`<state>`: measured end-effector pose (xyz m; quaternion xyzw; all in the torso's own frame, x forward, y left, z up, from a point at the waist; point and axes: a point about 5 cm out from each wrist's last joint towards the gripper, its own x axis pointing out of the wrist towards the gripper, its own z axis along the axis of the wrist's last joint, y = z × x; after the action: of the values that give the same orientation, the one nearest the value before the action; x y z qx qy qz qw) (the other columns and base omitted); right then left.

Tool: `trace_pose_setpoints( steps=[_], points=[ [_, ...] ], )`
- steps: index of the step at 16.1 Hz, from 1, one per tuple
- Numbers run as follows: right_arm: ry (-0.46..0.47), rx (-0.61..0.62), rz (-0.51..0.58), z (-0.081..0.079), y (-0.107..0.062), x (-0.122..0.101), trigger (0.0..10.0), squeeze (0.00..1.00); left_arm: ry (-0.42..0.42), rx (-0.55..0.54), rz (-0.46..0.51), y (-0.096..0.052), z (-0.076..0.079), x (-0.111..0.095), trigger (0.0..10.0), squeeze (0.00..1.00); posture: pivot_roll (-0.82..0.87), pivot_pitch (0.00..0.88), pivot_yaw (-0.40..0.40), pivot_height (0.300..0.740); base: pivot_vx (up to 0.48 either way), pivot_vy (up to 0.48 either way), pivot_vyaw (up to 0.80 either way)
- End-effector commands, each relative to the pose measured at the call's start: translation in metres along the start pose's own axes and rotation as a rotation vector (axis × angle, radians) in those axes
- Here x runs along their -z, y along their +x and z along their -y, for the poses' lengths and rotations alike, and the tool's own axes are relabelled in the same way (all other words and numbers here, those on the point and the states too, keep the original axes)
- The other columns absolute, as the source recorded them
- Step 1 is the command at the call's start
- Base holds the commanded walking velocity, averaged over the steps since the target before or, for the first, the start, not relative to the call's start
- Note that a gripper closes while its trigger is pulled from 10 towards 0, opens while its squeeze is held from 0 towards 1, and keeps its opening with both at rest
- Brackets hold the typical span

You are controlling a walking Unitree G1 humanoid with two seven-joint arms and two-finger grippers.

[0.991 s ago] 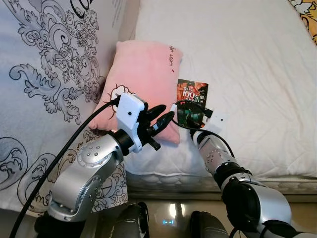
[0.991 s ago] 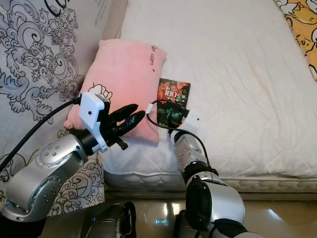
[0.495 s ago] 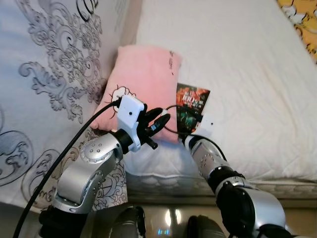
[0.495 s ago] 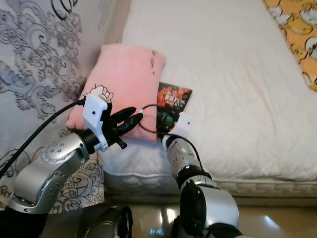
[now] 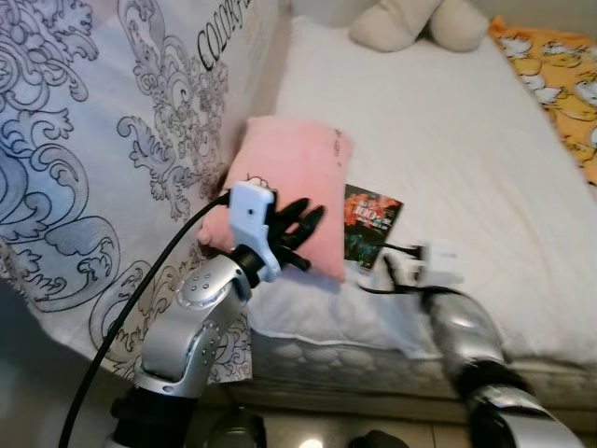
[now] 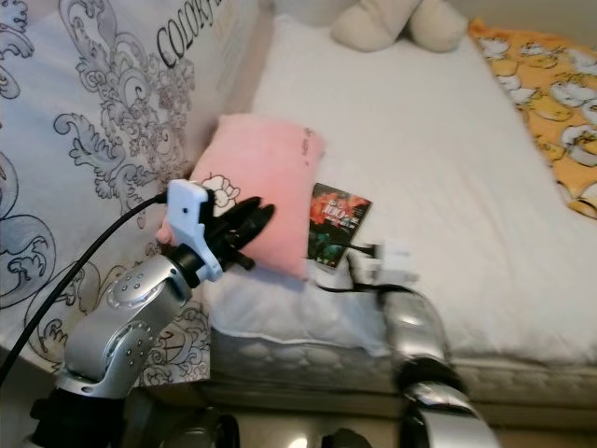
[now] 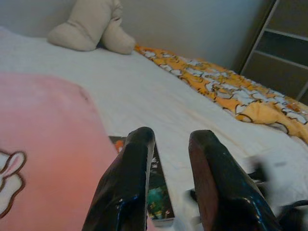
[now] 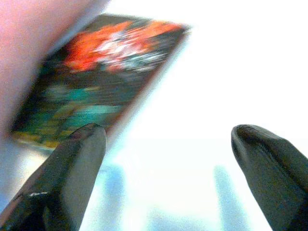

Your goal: Clean up the room

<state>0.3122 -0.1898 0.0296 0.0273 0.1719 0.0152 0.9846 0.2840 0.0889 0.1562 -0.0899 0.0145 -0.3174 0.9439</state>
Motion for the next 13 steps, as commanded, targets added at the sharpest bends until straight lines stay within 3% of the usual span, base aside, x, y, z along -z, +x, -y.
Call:
trace_pose_setpoints(
  steps=[1,3,4,5,6,7,9,10,13],
  points=[
    [-0.049,-0.008,0.058,-0.002,-0.001,-0.009,10.0,1.00,-0.005,-0.017,0.019,0.004,0.000,0.000,10.0,0.00,-0.03,0.000,-0.002,0.731,0.000,0.000,0.00],
    [-0.116,0.015,0.116,0.004,-0.007,-0.014,10.0,1.00,-0.014,-0.059,0.032,0.008,-0.002,0.003,10.0,0.00,-0.04,0.000,0.005,0.731,0.000,0.000,0.00],
    [-0.231,0.044,0.204,0.006,-0.021,-0.020,10.0,0.55,0.013,-0.180,0.040,0.004,-0.011,0.011,10.0,0.00,-0.05,0.000,0.011,0.731,0.000,0.000,0.00],
    [-0.304,0.057,0.309,0.001,-0.044,-0.026,10.0,0.00,0.052,-0.313,0.042,-0.011,-0.023,0.022,10.0,0.00,-0.06,0.000,0.012,0.731,0.000,0.000,0.00],
    [-0.319,0.056,0.342,-0.002,-0.053,-0.027,10.0,0.00,0.082,-0.365,0.035,-0.019,-0.029,0.026,10.0,0.00,-0.07,0.000,0.011,0.731,0.000,0.000,0.00],
    [-0.329,0.047,0.385,-0.008,-0.066,-0.027,10.0,0.00,0.072,-0.443,0.022,-0.033,-0.041,0.037,10.0,1.00,-0.08,0.000,0.016,0.731,0.000,-0.472,0.00],
    [-0.268,0.102,0.352,-0.010,-0.060,-0.023,10.0,0.00,0.142,-0.515,0.039,-0.026,-0.050,0.037,10.0,1.00,-0.08,0.000,0.023,0.731,0.000,-0.459,0.00],
    [-0.285,0.115,0.319,-0.013,-0.055,-0.023,10.0,0.00,0.192,-0.525,0.038,-0.023,-0.050,0.036,10.0,1.00,-0.08,0.000,0.024,0.731,0.000,-0.454,0.00],
    [-0.278,0.103,0.313,-0.018,-0.057,-0.025,10.0,0.00,0.275,-0.523,-0.003,-0.027,-0.044,0.048,10.0,1.00,-0.10,0.000,0.032,0.731,0.000,0.000,0.00]
  ],
)
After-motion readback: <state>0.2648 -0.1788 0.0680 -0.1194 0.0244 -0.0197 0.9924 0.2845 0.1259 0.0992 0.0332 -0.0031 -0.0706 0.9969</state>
